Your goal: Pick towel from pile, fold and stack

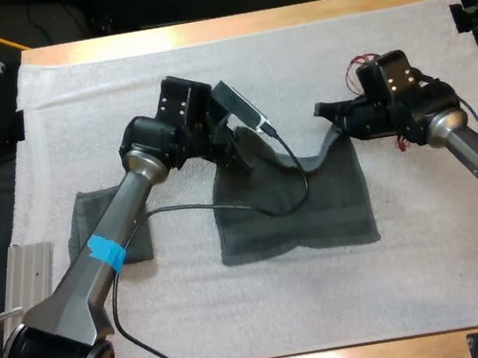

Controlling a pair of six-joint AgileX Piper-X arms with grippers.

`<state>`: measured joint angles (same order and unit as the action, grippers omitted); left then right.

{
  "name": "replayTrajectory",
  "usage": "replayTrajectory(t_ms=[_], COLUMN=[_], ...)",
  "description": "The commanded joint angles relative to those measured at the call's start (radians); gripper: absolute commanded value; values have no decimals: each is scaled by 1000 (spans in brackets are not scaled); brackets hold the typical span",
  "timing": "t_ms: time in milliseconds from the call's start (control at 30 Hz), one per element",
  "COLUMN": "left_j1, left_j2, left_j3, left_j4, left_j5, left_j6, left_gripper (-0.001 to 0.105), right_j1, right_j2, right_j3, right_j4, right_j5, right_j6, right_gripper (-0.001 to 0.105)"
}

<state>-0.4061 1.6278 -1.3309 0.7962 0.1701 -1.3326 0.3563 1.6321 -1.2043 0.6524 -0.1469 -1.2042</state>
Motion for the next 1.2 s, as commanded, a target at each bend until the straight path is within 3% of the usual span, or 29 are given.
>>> replayTrajectory(t_ms=[0,433,700,933,967,1067,1133,1167], left_j1=[8,22,29,37,37,37,37,37], left_j2=[4,121,215,250,250,250,250,250], left_j3=[-1,-1,-1,-1,-1,-1,-1,-3], left_j4=[-50,-183,-234,-244,-244,-249,-245,-242], left_j5=[6,5,-126,-162,-169,-208,-242,-252], left_j6=[4,0,-39,-82,-88,-128,-151,-152], left_gripper=[0,0,0,2,4,27,55,66], right_j1=[-4,-4,-4,-4,-6,-25,-44,-50], right_j2=[5,106,145,153,153,164,168,168], right_j3=[-3,-3,-3,-3,-3,-3,-3,-3], right_j4=[-43,-162,-184,-213,-218,-269,-300,-317], right_j5=[-17,33,217,262,250,137,127,125], right_j6=[28,188,268,300,301,297,326,327], right_gripper=[0,0,0,0,1,23,51,60])
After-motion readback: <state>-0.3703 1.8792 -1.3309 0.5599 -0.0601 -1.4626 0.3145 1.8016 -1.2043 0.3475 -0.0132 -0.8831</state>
